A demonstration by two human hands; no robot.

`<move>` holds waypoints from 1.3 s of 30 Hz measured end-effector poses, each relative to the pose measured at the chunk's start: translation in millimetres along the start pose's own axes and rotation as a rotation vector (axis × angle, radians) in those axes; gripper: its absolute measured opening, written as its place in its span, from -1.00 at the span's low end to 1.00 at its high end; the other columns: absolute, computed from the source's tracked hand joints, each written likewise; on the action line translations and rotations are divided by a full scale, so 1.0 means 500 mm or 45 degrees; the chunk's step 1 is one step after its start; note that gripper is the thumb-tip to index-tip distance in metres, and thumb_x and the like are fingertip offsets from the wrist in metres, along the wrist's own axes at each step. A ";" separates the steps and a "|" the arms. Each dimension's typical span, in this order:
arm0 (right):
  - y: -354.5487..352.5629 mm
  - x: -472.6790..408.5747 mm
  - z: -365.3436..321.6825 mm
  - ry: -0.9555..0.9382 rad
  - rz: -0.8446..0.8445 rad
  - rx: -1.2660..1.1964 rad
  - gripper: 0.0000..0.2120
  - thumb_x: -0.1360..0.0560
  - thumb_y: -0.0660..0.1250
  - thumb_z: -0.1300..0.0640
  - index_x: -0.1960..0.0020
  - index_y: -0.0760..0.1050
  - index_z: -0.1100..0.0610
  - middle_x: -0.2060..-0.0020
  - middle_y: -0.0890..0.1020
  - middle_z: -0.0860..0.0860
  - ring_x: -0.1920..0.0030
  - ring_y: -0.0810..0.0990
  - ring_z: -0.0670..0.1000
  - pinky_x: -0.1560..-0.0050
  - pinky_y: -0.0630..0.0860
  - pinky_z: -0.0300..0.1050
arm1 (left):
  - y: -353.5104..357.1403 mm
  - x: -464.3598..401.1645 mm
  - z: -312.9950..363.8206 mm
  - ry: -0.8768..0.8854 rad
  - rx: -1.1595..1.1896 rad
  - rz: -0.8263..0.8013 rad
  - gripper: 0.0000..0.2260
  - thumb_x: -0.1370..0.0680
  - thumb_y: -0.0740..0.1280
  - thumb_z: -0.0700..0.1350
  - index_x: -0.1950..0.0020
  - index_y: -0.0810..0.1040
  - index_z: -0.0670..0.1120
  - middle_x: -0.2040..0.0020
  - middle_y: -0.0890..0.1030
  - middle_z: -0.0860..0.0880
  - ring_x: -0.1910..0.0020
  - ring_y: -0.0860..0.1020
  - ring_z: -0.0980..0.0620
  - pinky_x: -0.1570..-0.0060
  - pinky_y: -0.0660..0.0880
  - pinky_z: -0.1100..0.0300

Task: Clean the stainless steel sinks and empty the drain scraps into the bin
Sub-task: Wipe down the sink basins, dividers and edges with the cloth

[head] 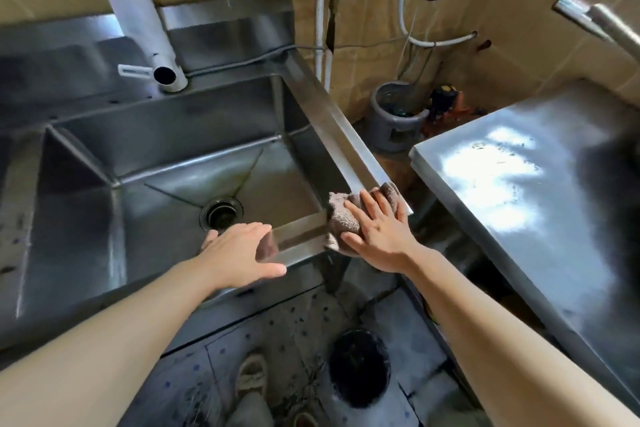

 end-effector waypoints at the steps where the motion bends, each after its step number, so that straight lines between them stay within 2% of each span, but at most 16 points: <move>1: -0.005 0.003 -0.002 -0.011 0.023 0.004 -0.32 -0.49 -0.18 -0.36 -0.55 -0.08 -0.14 -0.56 -0.10 0.05 -0.54 -0.22 0.11 -0.40 -0.44 0.15 | 0.002 0.008 0.001 -0.008 0.013 0.010 -0.35 -0.42 0.29 0.34 -0.39 0.29 0.03 -0.38 0.37 0.10 -0.36 0.31 0.04 -0.24 0.22 -0.05; 4: -0.045 0.026 -0.007 -0.041 0.224 -0.036 -0.33 -0.48 -0.13 -0.35 -0.53 0.02 -0.13 -0.55 -0.05 0.06 -0.53 -0.18 0.14 -0.40 -0.46 0.12 | 0.003 0.025 0.004 -0.036 0.023 0.051 -0.33 -0.35 0.39 0.29 -0.35 0.31 0.02 -0.31 0.41 0.13 -0.30 0.35 0.05 -0.23 0.21 -0.05; 6: -0.056 0.047 -0.022 -0.112 0.303 -0.120 -0.32 -0.46 -0.12 -0.34 -0.52 0.10 -0.10 -0.52 0.07 0.06 -0.52 -0.06 0.15 -0.44 -0.33 0.11 | 0.005 0.031 -0.001 -0.073 -0.007 0.061 -0.31 -0.32 0.45 0.25 -0.33 0.31 0.01 -0.29 0.43 0.13 -0.29 0.37 0.04 -0.23 0.22 -0.04; 7: -0.047 0.051 -0.029 -0.154 0.277 -0.120 -0.33 -0.47 -0.07 -0.32 -0.52 0.10 -0.09 -0.51 0.09 0.05 -0.51 -0.02 0.15 -0.46 -0.27 0.11 | 0.006 0.034 -0.007 -0.096 -0.029 0.066 -0.34 -0.30 0.46 0.23 -0.29 0.32 0.02 -0.26 0.44 0.13 -0.26 0.39 0.03 -0.21 0.22 -0.04; 10: -0.022 0.035 -0.013 -0.219 0.171 -0.023 -0.35 -0.52 0.22 -0.19 -0.53 0.04 -0.14 -0.53 0.09 0.01 -0.52 -0.01 0.13 -0.48 -0.16 0.14 | 0.004 0.041 -0.031 -0.161 -0.076 0.101 -0.51 -0.27 0.49 0.14 -0.07 0.34 0.08 -0.10 0.50 0.12 -0.13 0.46 0.02 -0.07 0.22 0.01; 11: -0.027 0.026 -0.002 -0.245 0.172 0.016 -0.33 -0.51 0.26 -0.18 -0.53 0.04 -0.15 -0.53 0.08 -0.01 -0.53 0.00 0.11 -0.48 -0.14 0.14 | 0.002 0.042 -0.038 -0.175 -0.094 0.116 -0.52 -0.28 0.49 0.13 -0.07 0.34 0.09 -0.09 0.50 0.12 -0.11 0.47 0.01 -0.05 0.23 0.03; 14: -0.039 0.008 0.031 -0.319 0.153 0.129 -0.30 -0.50 0.27 -0.21 -0.53 0.03 -0.14 -0.54 0.06 -0.07 -0.55 -0.03 0.03 -0.50 -0.11 0.12 | 0.000 0.043 -0.046 -0.177 -0.119 0.142 -0.52 -0.33 0.48 0.11 -0.16 0.37 0.11 -0.11 0.51 0.11 -0.12 0.49 0.01 -0.01 0.23 0.09; 18: -0.036 -0.002 0.056 -0.299 0.207 0.089 -0.35 -0.51 0.33 -0.10 -0.51 0.14 -0.10 -0.54 0.09 -0.04 -0.55 -0.07 0.06 -0.49 -0.15 0.11 | -0.013 0.037 -0.046 -0.139 -0.124 0.208 -0.60 -0.30 0.49 0.11 0.01 0.36 0.15 0.00 0.55 0.14 0.01 0.50 0.06 0.07 0.23 0.13; 22: -0.027 0.001 0.045 -0.254 0.320 -0.004 -0.46 -0.52 0.34 0.02 -0.47 0.29 0.02 -0.51 0.21 0.02 -0.54 0.04 0.14 -0.45 -0.19 0.09 | -0.006 0.031 -0.054 -0.145 -0.155 0.250 -0.62 -0.28 0.49 0.10 0.07 0.35 0.13 0.06 0.57 0.14 0.09 0.48 0.06 0.06 0.24 0.13; 26: -0.020 0.023 -0.063 -0.309 0.425 0.078 -0.46 -0.41 0.45 0.10 -0.36 0.43 0.09 -0.40 0.40 0.12 -0.41 0.34 0.22 -0.38 0.21 0.23 | -0.003 0.022 -0.056 -0.151 -0.116 0.238 -0.63 -0.28 0.51 0.11 0.04 0.41 0.11 0.06 0.59 0.13 0.04 0.51 0.02 0.00 0.25 0.11; 29: 0.002 0.039 -0.228 -0.425 0.440 0.052 -0.45 -0.34 0.45 0.12 -0.31 0.45 0.04 -0.36 0.45 0.10 -0.36 0.41 0.20 -0.31 0.34 0.24 | 0.002 0.018 -0.064 -0.167 -0.121 0.249 -0.46 -0.26 0.50 0.16 -0.16 0.41 0.09 -0.09 0.59 0.06 -0.11 0.52 -0.04 -0.08 0.27 0.06; 32: 0.026 0.042 -0.342 -0.455 0.406 0.039 -0.48 -0.40 0.40 0.09 -0.35 0.42 0.01 -0.39 0.42 0.10 -0.38 0.39 0.21 -0.34 0.32 0.23 | 0.013 0.046 -0.094 -0.187 -0.098 0.272 -0.09 -0.21 0.50 0.26 -0.43 0.21 -0.01 -0.28 0.51 0.00 -0.28 0.45 -0.06 -0.27 0.23 -0.04; 34: 0.031 0.041 -0.368 -0.450 0.394 0.067 -0.48 -0.46 0.35 0.08 -0.40 0.36 0.00 -0.44 0.35 0.10 -0.42 0.32 0.21 -0.39 0.24 0.21 | 0.016 0.081 -0.139 -0.241 -0.122 0.229 0.02 -0.21 0.53 0.25 -0.50 0.11 -0.07 -0.36 0.42 -0.03 -0.36 0.37 -0.08 -0.35 0.16 -0.10; 35: 0.033 0.042 -0.375 -0.458 0.388 0.079 -0.47 -0.49 0.31 0.09 -0.44 0.31 -0.01 -0.47 0.30 0.09 -0.46 0.26 0.19 -0.42 0.19 0.19 | 0.018 0.102 -0.168 -0.276 -0.157 0.191 -0.01 -0.21 0.54 0.23 -0.47 0.15 -0.08 -0.35 0.42 -0.04 -0.36 0.35 -0.08 -0.35 0.16 -0.11; 37: 0.036 0.042 -0.375 -0.486 0.368 0.079 -0.46 -0.53 0.26 0.09 -0.48 0.24 -0.06 -0.51 0.22 0.06 -0.50 0.18 0.15 -0.46 0.10 0.14 | 0.029 0.135 -0.221 -0.330 -0.222 0.112 -0.22 -0.22 0.55 0.18 -0.31 0.32 -0.03 -0.22 0.48 0.00 -0.28 0.40 -0.06 -0.31 0.19 -0.09; 39: 0.032 0.043 -0.360 -0.480 0.373 0.100 -0.43 -0.50 0.34 0.04 -0.46 0.26 -0.11 -0.48 0.28 0.03 -0.48 0.24 0.12 -0.45 0.11 0.12 | 0.033 0.154 -0.253 -0.346 -0.199 0.125 -0.49 -0.25 0.54 0.10 -0.09 0.42 0.08 -0.02 0.51 0.08 -0.15 0.47 0.00 -0.27 0.21 -0.04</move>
Point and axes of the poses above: each hand's wrist, its own x-axis away from the middle knuckle, its own y-axis out of the palm, z = x × y, the point moved 10 cm from there along -x, towards the middle knuckle
